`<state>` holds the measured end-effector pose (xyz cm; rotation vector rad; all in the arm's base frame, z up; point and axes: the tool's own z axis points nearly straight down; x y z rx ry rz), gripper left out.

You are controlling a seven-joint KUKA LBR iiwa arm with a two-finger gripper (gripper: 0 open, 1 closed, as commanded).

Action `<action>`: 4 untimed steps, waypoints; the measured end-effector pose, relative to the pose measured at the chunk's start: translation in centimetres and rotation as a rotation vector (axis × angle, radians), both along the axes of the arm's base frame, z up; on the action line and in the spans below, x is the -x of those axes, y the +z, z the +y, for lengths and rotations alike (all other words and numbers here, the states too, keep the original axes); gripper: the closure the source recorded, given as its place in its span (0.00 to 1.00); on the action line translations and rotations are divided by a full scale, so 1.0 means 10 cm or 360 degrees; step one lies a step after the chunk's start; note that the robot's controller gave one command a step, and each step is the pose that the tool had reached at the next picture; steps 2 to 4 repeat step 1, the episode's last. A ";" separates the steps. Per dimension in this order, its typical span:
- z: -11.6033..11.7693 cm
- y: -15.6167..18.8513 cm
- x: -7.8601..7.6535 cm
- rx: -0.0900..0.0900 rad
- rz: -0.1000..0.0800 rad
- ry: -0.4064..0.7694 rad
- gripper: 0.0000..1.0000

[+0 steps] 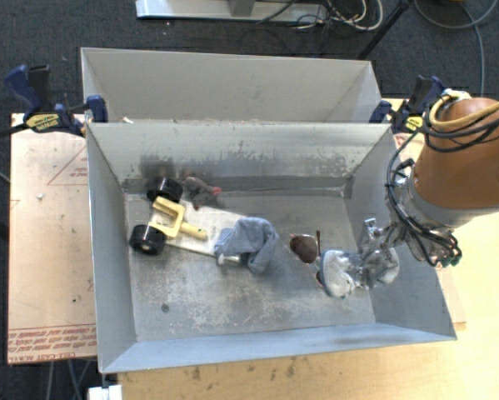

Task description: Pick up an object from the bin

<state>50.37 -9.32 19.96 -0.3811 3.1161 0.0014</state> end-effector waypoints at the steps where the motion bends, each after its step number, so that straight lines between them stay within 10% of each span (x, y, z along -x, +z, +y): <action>1: 0.22 0.25 -0.05 0.0001 0.0004 0.0076 1.00; 4: 0.22 0.25 -0.05 0.0001 0.0004 0.0076 1.00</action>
Offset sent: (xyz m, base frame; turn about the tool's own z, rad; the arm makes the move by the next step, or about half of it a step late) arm -0.0133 -0.0317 0.0564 -0.1148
